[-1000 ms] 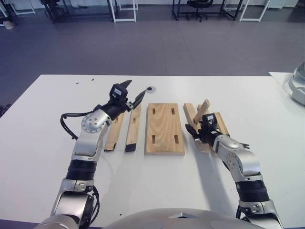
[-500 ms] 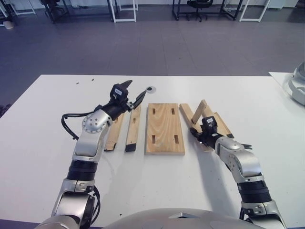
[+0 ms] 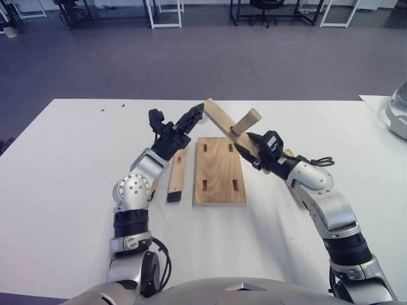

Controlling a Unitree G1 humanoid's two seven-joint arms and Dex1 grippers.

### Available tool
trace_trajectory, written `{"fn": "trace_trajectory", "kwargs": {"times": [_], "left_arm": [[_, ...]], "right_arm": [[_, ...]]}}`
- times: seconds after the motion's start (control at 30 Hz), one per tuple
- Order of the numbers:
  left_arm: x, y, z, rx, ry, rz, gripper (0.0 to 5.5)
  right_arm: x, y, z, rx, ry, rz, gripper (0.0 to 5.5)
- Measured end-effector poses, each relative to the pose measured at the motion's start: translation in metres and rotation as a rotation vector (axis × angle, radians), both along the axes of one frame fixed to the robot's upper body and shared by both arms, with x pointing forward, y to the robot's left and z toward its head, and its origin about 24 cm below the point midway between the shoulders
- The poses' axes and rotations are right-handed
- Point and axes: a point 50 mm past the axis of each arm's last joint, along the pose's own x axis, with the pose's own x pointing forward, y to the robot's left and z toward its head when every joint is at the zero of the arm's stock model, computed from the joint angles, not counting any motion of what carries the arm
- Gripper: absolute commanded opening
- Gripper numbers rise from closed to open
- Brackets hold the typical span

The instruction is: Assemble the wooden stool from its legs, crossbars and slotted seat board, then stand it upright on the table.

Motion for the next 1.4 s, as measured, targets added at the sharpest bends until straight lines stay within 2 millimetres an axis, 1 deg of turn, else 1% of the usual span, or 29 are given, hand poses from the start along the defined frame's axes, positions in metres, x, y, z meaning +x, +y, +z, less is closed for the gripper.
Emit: {"fn": "trace_trajectory", "kwargs": {"times": [0.03,0.13,0.33,0.43,0.5,0.63,0.77,0.83,0.93,0.97,1.17,1.27,1.3,1.33,1.37,1.4], "left_arm": [[-0.002,-0.001,0.004,-0.017,-0.012,-0.023,3.46],[-0.004,-0.003,0.008,-0.024,-0.019,-0.039,3.46],[-0.005,0.002,0.009,0.006,-0.009,-0.014,3.46],[-0.008,0.01,0.003,0.021,0.023,0.026,3.46],[-0.008,0.012,0.002,0.027,0.025,0.033,3.46],[-0.008,0.012,0.002,0.028,0.03,0.034,3.46],[-0.009,0.007,0.003,-0.001,0.03,0.012,3.46],[-0.009,0.005,0.003,-0.009,0.031,0.002,3.21],[-0.01,0.003,0.005,-0.016,0.029,-0.011,2.49],[-0.01,0.002,0.005,-0.021,0.028,-0.018,2.39],[-0.011,-0.008,0.002,0.006,0.054,-0.052,1.12],[-0.011,-0.008,0.002,0.008,0.059,-0.047,1.08],[-0.012,-0.008,0.003,0.006,0.061,-0.041,1.08],[-0.013,-0.007,0.004,0.007,0.063,-0.03,1.01],[-0.016,-0.002,0.005,0.002,0.065,-0.001,1.01],[-0.021,0.002,0.004,0.006,0.076,0.034,1.01]], "right_arm": [[-0.002,0.004,0.001,0.004,-0.009,0.03,2.07],[-0.004,0.007,0.002,0.022,-0.013,0.054,2.07],[-0.002,0.004,0.003,0.052,-0.017,0.01,2.07],[-0.001,0.004,0.005,0.064,-0.032,-0.001,2.07],[-0.001,0.005,0.007,0.071,-0.045,0.004,2.07],[-0.005,0.01,0.015,0.097,-0.093,0.047,2.07],[-0.009,0.015,0.015,0.106,-0.086,0.103,2.07],[-0.01,0.017,0.014,0.104,-0.079,0.121,2.07],[-0.01,0.017,0.014,0.103,-0.079,0.122,2.07],[-0.01,0.017,0.014,0.103,-0.08,0.123,2.07],[-0.012,0.019,0.016,0.1,-0.103,0.143,2.07],[-0.012,0.019,0.015,0.092,-0.106,0.143,2.07],[-0.012,0.019,0.016,0.094,-0.109,0.144,2.44],[-0.012,0.019,0.016,0.096,-0.113,0.145,2.67],[-0.012,0.02,0.016,0.098,-0.113,0.149,2.8],[-0.013,0.021,0.015,0.099,-0.109,0.153,3.05]]}}
